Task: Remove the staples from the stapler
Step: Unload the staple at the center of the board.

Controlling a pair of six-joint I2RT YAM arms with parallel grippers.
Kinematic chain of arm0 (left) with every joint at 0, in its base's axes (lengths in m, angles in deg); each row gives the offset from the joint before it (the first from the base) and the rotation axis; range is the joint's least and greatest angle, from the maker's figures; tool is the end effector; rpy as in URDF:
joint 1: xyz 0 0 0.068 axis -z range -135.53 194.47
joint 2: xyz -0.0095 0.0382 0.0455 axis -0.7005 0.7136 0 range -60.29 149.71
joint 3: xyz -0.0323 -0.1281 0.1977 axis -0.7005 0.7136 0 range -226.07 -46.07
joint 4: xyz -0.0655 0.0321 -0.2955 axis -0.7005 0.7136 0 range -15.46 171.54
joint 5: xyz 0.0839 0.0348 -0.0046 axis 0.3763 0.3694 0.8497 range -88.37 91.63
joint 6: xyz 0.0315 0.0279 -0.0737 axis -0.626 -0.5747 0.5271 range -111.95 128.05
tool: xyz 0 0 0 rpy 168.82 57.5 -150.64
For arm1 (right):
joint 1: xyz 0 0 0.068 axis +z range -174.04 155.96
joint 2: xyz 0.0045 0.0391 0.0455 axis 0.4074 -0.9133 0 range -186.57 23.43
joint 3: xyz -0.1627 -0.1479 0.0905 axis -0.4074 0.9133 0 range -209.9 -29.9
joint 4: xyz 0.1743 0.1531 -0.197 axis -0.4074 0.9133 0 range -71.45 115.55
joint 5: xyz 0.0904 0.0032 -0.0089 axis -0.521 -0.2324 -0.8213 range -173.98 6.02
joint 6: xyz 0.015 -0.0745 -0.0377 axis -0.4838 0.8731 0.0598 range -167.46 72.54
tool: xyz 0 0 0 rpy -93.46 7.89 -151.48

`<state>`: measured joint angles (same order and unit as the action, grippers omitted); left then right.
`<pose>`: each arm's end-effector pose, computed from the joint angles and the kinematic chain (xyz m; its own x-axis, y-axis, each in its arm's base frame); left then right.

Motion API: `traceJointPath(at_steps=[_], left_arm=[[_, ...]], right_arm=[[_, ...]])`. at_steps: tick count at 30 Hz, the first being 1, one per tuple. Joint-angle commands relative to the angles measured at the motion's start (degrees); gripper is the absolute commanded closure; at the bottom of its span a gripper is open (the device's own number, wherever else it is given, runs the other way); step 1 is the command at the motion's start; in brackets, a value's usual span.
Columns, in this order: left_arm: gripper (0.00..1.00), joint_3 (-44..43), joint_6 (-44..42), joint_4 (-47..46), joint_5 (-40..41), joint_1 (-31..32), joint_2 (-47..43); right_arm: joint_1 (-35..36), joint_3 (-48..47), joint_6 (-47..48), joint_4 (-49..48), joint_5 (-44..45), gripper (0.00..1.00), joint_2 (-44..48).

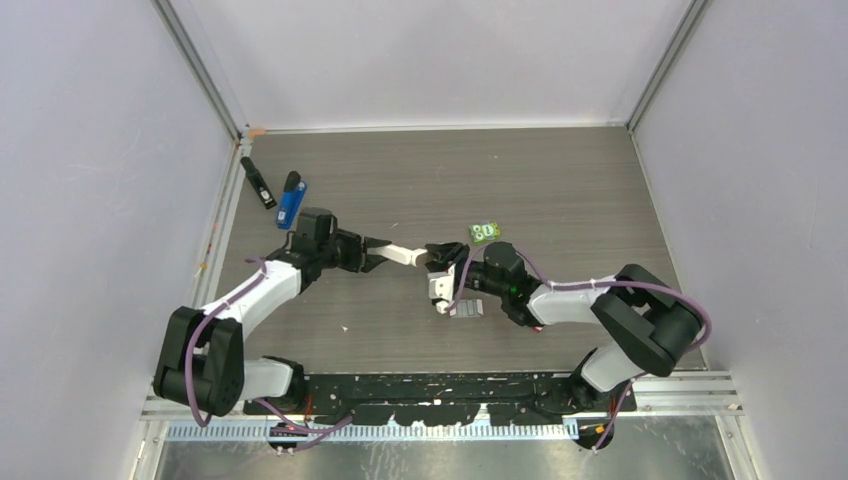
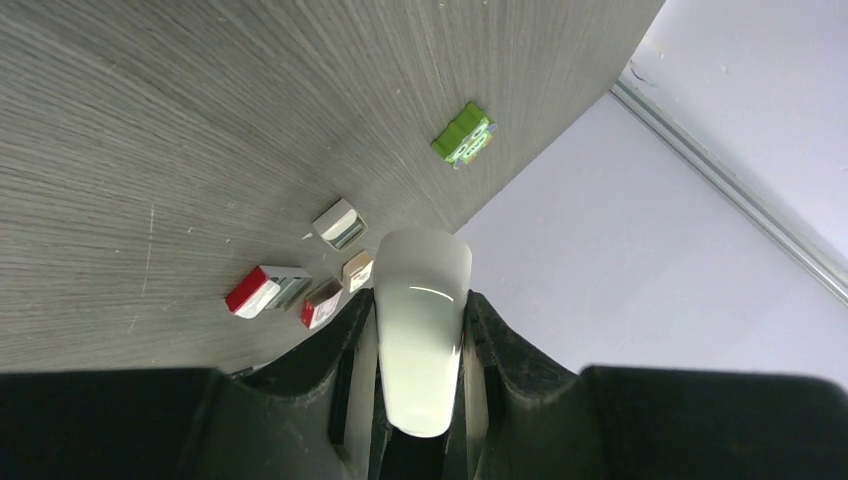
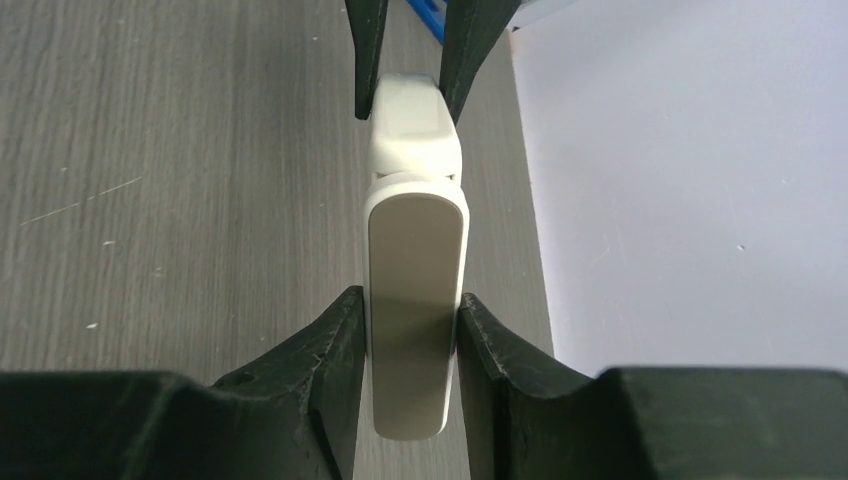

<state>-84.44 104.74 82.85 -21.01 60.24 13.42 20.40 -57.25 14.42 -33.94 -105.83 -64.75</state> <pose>0.3108 -0.1177 0.1144 -0.4380 -0.8288 0.3481 -0.7202 0.0917 -0.6877 0.2293 0.2638 0.0961 0.7562 -0.4049 -0.5140 -0.5216 0.1012 -0.8472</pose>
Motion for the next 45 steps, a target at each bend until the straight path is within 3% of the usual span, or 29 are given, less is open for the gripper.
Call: traceJointPath(at_steps=[1,14,20,26,32,35,40,45], left_arm=[[1.00,2.4,3.9,-3.5,6.7,-1.5,-0.9],[1.00,3.9,6.8,-7.7,9.2,-2.0,4.6],[1.00,4.6,6.8,-9.9,8.1,-2.2,5.0],[1.00,4.5,6.3,-11.3,4.1,-2.2,2.4],[1.00,2.7,4.4,-7.8,1.5,-2.1,-3.9],[1.00,1.2,3.4,-4.1,1.4,-2.1,-5.9],[1.00,1.2,3.2,-3.4,1.2,-2.1,-7.2],[1.00,1.8,2.6,-3.6,1.5,-2.1,-8.7]], right_arm=[[0.2,-3.5,6.7,16.4,-1.3,0.90,4.8],[0.2,-10.2,8.0,33.6,0.0,0.91,3.0],[0.3,-11.5,7.4,35.8,0.5,0.91,2.9],[1.4,-13.9,3.9,38.7,1.9,0.90,5.9],[4.2,-20.1,1.2,49.8,3.9,0.86,7.0],[4.6,-22.2,-1.1,52.0,3.9,0.75,7.5],[4.7,-22.9,-2.9,53.9,3.9,0.37,9.8],[4.6,-22.0,-1.6,55.9,2.9,0.17,12.3]])
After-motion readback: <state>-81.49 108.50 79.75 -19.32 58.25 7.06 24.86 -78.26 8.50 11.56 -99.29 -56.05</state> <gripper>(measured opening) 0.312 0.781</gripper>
